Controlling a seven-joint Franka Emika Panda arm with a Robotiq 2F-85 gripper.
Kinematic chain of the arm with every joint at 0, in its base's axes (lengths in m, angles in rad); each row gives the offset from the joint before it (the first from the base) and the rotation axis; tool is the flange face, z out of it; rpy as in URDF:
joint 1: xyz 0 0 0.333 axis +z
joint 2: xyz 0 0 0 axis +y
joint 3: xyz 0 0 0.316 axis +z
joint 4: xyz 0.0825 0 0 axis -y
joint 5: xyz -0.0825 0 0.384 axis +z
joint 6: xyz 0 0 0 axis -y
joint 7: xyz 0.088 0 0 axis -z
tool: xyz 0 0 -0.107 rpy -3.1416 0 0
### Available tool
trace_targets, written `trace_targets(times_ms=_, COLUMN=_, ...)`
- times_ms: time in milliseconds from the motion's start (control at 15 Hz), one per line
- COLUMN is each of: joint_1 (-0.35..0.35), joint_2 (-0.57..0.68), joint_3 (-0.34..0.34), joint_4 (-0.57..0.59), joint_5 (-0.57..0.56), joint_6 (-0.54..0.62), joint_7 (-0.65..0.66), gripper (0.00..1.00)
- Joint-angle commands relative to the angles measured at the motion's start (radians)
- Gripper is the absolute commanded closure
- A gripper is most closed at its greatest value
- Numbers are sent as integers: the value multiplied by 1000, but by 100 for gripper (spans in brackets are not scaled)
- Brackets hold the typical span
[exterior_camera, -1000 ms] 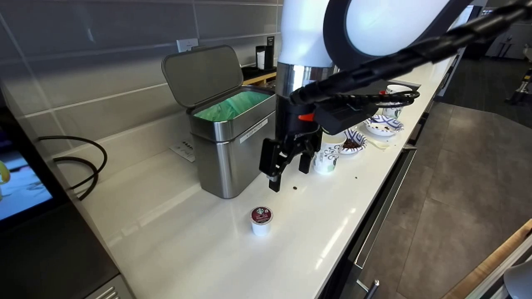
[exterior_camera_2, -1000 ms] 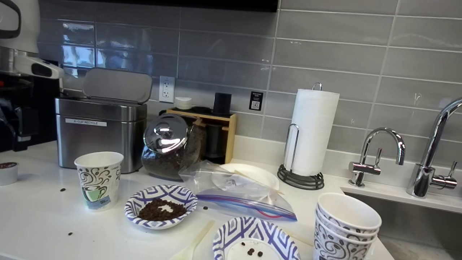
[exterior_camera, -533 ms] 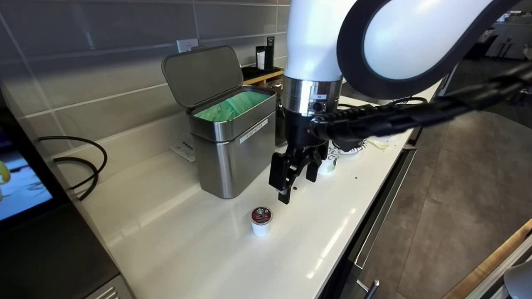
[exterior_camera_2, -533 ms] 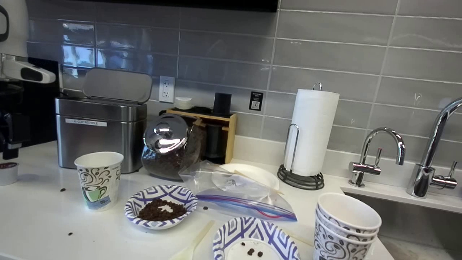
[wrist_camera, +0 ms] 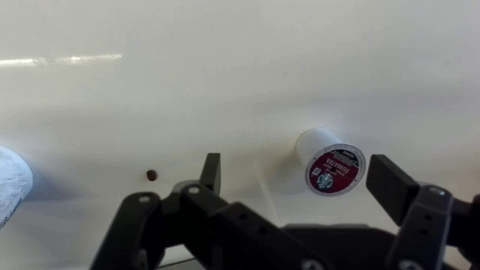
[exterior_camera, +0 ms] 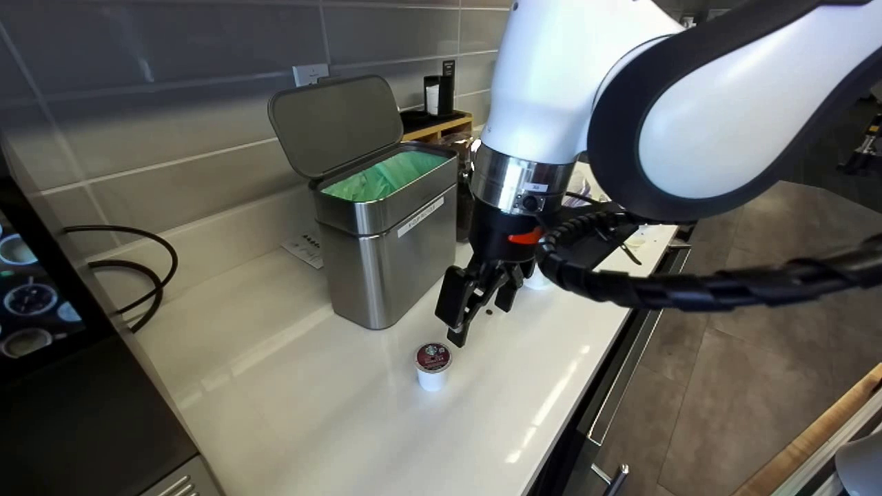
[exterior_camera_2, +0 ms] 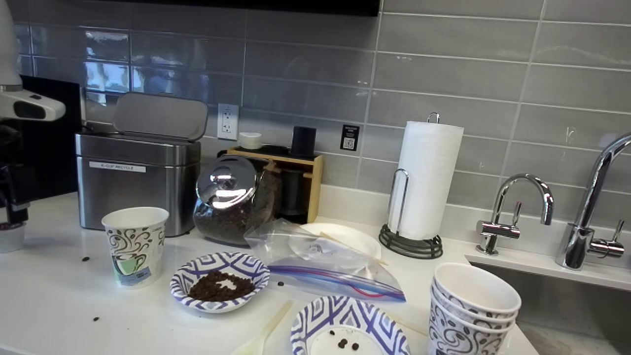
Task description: Open the bin and put the white cup item in the bin
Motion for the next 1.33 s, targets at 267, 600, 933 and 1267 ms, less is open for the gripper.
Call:
trace_targets(times_ms=267, joint_1=12, joint_2=67, joint_3=-2, joint_4=15, joint_5=-96, joint_6=115, joint_7=36, gripper=0)
trace_targets(times_ms=600, joint_1=29, joint_2=123, joint_3=-6, joint_4=66, joint_5=-104, joint_6=103, joint_7=20, gripper=0)
trace_targets(times_ms=933, joint_1=58, joint_2=171, joint_3=-19, joint_4=118, joint_5=-138, joint_6=74, joint_7=31, gripper=0)
trace_targets(times_ms=1267, joint_1=88, joint_2=214, joint_3=-34, joint_4=157, joint_5=-164, joint_6=56, joint_7=31, gripper=0)
